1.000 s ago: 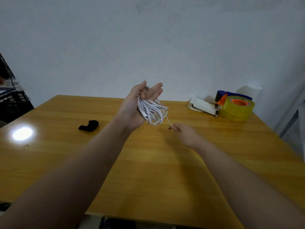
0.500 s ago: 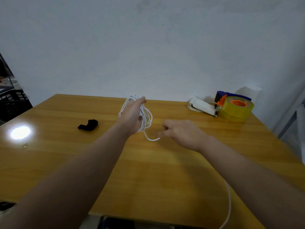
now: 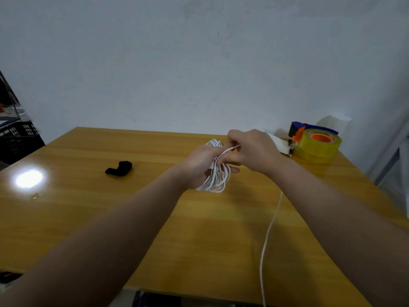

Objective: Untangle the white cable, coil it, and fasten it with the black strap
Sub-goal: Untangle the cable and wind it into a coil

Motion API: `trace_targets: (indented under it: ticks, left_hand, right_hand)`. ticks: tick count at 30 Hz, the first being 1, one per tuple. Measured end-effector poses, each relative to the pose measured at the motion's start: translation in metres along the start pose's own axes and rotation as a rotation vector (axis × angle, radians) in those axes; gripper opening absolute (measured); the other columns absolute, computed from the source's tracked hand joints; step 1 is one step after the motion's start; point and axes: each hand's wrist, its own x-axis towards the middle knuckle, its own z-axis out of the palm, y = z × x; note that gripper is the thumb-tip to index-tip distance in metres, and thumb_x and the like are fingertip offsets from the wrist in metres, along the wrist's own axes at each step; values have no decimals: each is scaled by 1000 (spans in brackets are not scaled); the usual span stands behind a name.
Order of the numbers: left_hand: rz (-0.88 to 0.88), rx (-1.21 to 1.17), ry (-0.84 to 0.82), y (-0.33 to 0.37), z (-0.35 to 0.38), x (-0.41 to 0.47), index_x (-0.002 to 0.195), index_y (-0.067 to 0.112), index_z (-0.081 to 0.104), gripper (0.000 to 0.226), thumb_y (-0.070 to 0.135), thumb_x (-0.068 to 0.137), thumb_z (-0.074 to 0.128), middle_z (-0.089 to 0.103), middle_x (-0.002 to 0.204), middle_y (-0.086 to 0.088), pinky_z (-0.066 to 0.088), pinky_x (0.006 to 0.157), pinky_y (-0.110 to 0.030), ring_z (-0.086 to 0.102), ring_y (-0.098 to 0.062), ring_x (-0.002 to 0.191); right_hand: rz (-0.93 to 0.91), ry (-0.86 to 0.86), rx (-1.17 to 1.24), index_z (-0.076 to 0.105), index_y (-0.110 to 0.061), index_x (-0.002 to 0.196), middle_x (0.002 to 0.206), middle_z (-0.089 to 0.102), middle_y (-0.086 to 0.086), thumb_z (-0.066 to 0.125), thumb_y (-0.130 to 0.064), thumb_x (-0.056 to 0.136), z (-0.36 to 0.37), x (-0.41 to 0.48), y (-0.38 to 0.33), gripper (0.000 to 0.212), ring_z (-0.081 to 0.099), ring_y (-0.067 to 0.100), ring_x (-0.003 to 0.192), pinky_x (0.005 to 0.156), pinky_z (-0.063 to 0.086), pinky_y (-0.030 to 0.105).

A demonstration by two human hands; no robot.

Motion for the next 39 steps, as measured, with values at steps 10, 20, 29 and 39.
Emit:
trace_targets:
  ticks: [10,20,29,39]
  left_hand:
    - [20,88,-140,5,4,-9,74,15,43,41,47,99,36,27,49,4,34,45,-22,22,-12,35]
    - [-68,-44,-364,10,-7,-10,52,17,38,61,74,71,34,23,35,8,15,37,-17,18,-5,23]
    - [45,195,-18,7,-13,-12,52,14,50,60,70,73,52,33,44,1,45,66,-33,35,-14,40]
    - [67,266,63,-3,-31,-10,55,14,50,53,59,84,57,41,44,1,39,53,-26,47,-16,46]
  right_hand:
    - [205,-126,692,60,-23,105,93,57,-2,76,-29,74,-4,-1,31,35,53,1,73,75,43,24]
    - [238,-270,1291,65,-7,102,94,70,4,74,-65,59,24,-22,3,72,65,20,93,84,52,34]
    - [304,-152,1196,63,1,110,95,70,7,76,-11,74,26,-24,-4,40,66,17,93,83,51,27]
    - [423,-131,1095,60,5,93,43,44,-4,63,-3,85,30,-24,-9,11,43,12,40,45,36,27]
